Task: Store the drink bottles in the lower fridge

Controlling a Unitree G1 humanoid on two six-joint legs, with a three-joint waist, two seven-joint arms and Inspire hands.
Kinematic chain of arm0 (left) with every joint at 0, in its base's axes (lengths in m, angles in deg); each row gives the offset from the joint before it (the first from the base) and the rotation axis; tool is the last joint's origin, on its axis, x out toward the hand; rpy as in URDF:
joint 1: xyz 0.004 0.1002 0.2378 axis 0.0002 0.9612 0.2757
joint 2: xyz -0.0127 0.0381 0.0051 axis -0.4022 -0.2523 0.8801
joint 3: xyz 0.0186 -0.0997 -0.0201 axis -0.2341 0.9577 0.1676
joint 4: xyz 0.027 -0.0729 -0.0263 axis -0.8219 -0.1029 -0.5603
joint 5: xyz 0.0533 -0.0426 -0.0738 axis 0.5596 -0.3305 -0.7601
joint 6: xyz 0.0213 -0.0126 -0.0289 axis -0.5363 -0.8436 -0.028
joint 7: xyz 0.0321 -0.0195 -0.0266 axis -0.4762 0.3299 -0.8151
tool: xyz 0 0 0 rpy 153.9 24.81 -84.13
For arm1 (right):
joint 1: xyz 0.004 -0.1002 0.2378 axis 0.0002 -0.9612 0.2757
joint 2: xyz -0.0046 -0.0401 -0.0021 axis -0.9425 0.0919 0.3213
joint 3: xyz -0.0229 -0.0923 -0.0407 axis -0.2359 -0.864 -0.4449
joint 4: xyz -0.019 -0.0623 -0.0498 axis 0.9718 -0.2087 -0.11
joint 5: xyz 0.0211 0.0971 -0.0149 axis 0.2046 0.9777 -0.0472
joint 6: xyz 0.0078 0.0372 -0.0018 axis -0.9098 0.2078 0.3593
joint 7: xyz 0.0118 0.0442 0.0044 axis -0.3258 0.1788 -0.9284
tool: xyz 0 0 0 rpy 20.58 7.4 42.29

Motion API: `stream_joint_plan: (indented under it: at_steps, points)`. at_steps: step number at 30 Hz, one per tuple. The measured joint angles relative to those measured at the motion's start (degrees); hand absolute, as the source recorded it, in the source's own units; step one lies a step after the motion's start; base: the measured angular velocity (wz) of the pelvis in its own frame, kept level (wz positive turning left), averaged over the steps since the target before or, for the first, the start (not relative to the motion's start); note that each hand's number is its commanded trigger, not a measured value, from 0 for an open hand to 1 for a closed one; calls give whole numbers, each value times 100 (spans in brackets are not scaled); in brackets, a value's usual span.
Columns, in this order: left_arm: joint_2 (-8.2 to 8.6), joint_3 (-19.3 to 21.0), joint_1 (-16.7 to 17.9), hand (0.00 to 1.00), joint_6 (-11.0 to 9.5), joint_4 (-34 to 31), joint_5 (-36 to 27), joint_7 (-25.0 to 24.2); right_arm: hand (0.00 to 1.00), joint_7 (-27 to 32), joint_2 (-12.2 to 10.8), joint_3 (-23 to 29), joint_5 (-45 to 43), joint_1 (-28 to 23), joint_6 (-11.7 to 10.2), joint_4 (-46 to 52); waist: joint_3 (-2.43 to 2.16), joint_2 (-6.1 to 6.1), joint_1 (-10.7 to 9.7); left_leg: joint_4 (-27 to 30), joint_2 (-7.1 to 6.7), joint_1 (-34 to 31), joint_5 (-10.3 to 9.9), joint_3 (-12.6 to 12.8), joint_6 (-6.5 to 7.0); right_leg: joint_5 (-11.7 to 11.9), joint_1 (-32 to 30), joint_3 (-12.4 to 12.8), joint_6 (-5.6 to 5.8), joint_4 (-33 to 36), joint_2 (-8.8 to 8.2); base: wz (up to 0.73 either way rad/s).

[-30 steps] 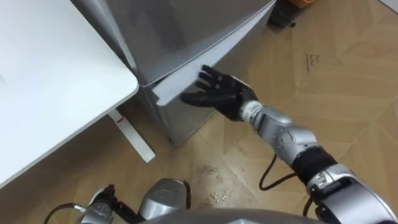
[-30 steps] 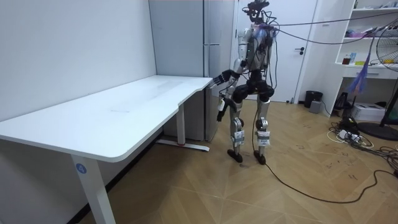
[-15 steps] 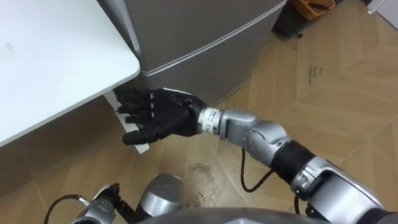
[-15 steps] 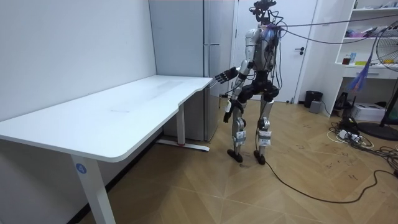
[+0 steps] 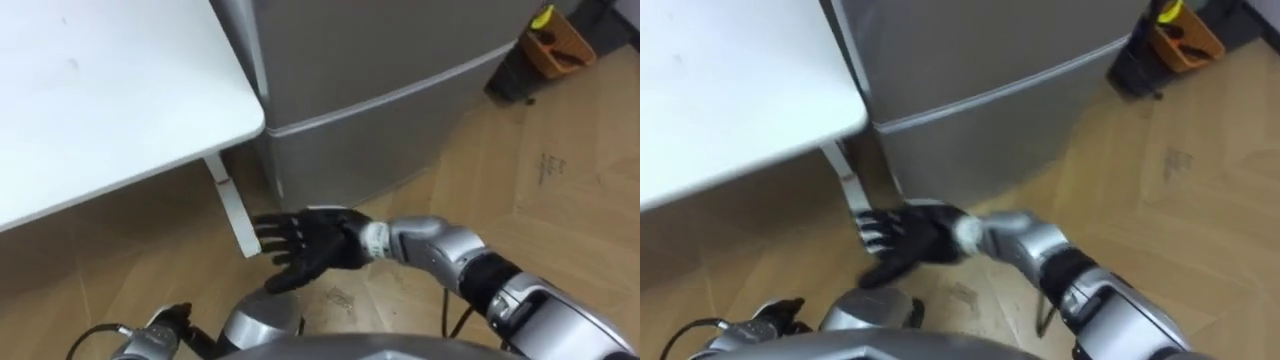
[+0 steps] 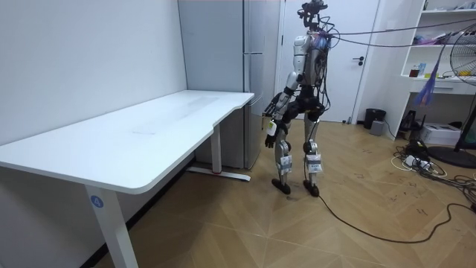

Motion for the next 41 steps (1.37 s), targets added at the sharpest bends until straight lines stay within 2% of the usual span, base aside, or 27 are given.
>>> stream_joint_plan:
  at_steps: [1, 2, 3, 4, 5, 6, 7, 8, 9, 10, 11, 12, 14, 16, 21, 25, 26, 29, 32, 34, 35, 36, 39, 41]
  points:
    - [-18, 225, 59, 0, -77, 1, 0, 34, 0, 161, 68, 399, -168, -252, -29, -287, -3, 27, -111, -32, -64, 121, -48, 4, 85, 201, -133, 162, 52, 475, -94, 83]
    - [-19, 331, 96, 0, -103, 2, -1, 64, 0, 238, 107, 587, -245, -359, -57, -431, 5, 48, -158, -50, -87, 194, -69, -25, 119, 335, -157, 260, 72, 653, -90, 70]
    - [-30, 477, 155, 0, -152, -6, -80, 129, 0, 428, 191, 878, -351, -545, -89, -712, -5, 125, -275, -97, -122, 319, -107, -198, 177, 589, -225, 478, 64, 909, -7, 52]
    - [-44, 506, 180, 0, -161, 5, -102, 156, 0, 524, 246, 1035, -380, -643, -104, -845, -27, 172, -381, -108, -143, 357, -120, -381, 197, 594, -231, 588, 56, 926, 79, 73]
    - [-48, 625, 194, 0, -195, 36, -107, 184, 0, 687, 363, 1319, -358, -810, -148, -1073, -44, 246, -564, -114, -149, 431, -121, -739, 209, 402, -254, 823, 89, 709, 270, 83]
    - [-56, 693, 219, 0, -270, 72, -107, 264, 0, 851, 477, 1576, -349, -976, -175, -1174, -9, 315, -714, -164, -141, 514, -106, -999, 222, 204, -340, 951, 66, 435, 413, 84]
    - [-53, 775, 282, 0, -315, 78, -108, 296, 0, 921, 508, 1745, -344, -1060, -193, -1234, -3, 333, -808, -181, -142, 545, -106, -1133, 223, 166, -375, 1039, 57, 212, 466, 86]
    - [-54, 888, 297, 0, -387, 81, -107, 367, 0, 1065, 520, 2088, -366, -1201, -252, -1406, -4, 331, -1035, -212, -154, 598, -104, -1373, 220, 151, -398, 1276, 52, -386, 597, 85]
    - [-60, 902, 327, 0, -431, 104, -100, 400, 0, 1190, 512, 2373, -332, -1320, -397, -1457, -5, 317, -1195, -242, -180, 650, -105, -1565, 216, 204, -370, 1665, 47, -1096, 736, 84]
    - [-52, 920, 356, 0, -442, 124, -107, 402, 0, 1233, 510, 2487, -311, -1349, -446, -1511, -1, 310, -1277, -250, -201, 683, -102, -1676, 206, 296, -318, 1855, 49, -1491, 779, 90]
    - [-53, 923, 358, 0, -495, 125, -119, 406, 0, 1331, 491, 2621, -311, -1386, -468, -1663, 9, 266, -1424, -271, -270, 748, -129, -1811, 167, 764, -207, 2094, 60, -2031, 816, 109]
    - [-11, 943, 350, 0, -546, 174, -114, 458, 0, 1452, 474, 2753, -318, -1469, -460, -1834, -4, 272, -1548, -402, -239, 888, -153, -1791, 128, 939, -37, 2015, 116, -2079, 835, 103]
    - [65, 1165, 415, 0, -590, 223, -90, 530, 0, 1482, 452, 3054, -326, -1569, -385, -2049, 5, 329, -1473, -625, -133, 1085, -172, -1730, 68, 941, 203, 1904, 49, -2304, 912, 37]
    - [78, 1417, 553, 0, -528, 283, -55, 552, 0, 1474, 452, 3171, -329, -1606, -339, -2077, 13, 355, -1489, -705, -44, 1177, -198, -1804, 8, 965, 339, 1812, -25, -2446, 990, 12]
    - [119, 1815, 871, 0, -415, 345, 17, 563, 0, 1520, 445, 3260, -315, -1652, -360, -2157, 9, 320, -1489, -715, 66, 1179, -214, -1850, -99, 886, 496, 1522, -162, -2545, 1066, 28]
    - [197, 1989, 939, 0, -409, 412, 216, 490, 0, 1601, 389, 3205, -379, -1642, -358, -2182, 5, 233, -1454, -713, 100, 1167, -202, -1824, -154, 867, 616, 1301, -187, -2635, 1064, 36]
    - [213, 2003, 971, 0, -408, 420, 245, 472, 0, 1606, 375, 3207, -408, -1643, -350, -2179, 15, 232, -1445, -703, 125, 1147, -209, -1753, -177, 862, 630, 1232, -196, -2634, 1067, 30]
    - [213, 2016, 971, 0, -394, 447, 347, 363, 0, 1606, 344, 3254, -498, -1647, -334, -2176, -1, 199, -1496, -531, 154, 1019, -240, -1678, -242, 849, 726, 962, -208, -2696, 1075, 43]
    - [290, 1981, 920, 0, -363, 447, 423, 256, 0, 1665, 353, 3271, -525, -1646, -288, -2172, -2, 216, -1489, -322, 177, 851, -260, -1565, -283, 812, 777, 782, -199, -2730, 1083, 52]
    - [333, 1954, 902, 0, -319, 473, 418, 229, 0, 1703, 356, 3286, -524, -1658, -289, -2173, -7, 241, -1519, -268, 175, 813, -247, -1506, -303, 770, 844, 579, -184, -2749, 1044, 54]
    - [335, 1940, 861, 0, -275, 504, 416, 210, 0, 1725, 350, 3386, -516, -1697, -286, -2172, -7, 259, -1605, -191, 186, 772, -247, -1400, -303, 744, 939, 387, -165, -2811, 1015, 83]
    - [332, 1889, 859, 0, -249, 498, 418, 190, 0, 1733, 342, 3481, -525, -1704, -280, -2172, -10, 275, -1666, -166, 219, 774, -247, -1187, -302, 696, 1003, 238, -141, -2807, 976, 79]
    - [330, 1867, 889, 0, -228, 487, 430, 105, 0, 1798, 353, 3656, -624, -1728, -281, -2177, -22, 332, -1692, -159, 237, 775, -246, -959, -300, 641, 1121, 52, -96, -2809, 920, 44]
    - [329, 1867, 907, 0, -227, 487, 431, 107, 0, 1819, 356, 3690, -624, -1769, -287, -2175, -40, 367, -1707, -185, 229, 776, -245, -894, -298, 634, 1165, 42, -88, -2811, 913, 19]
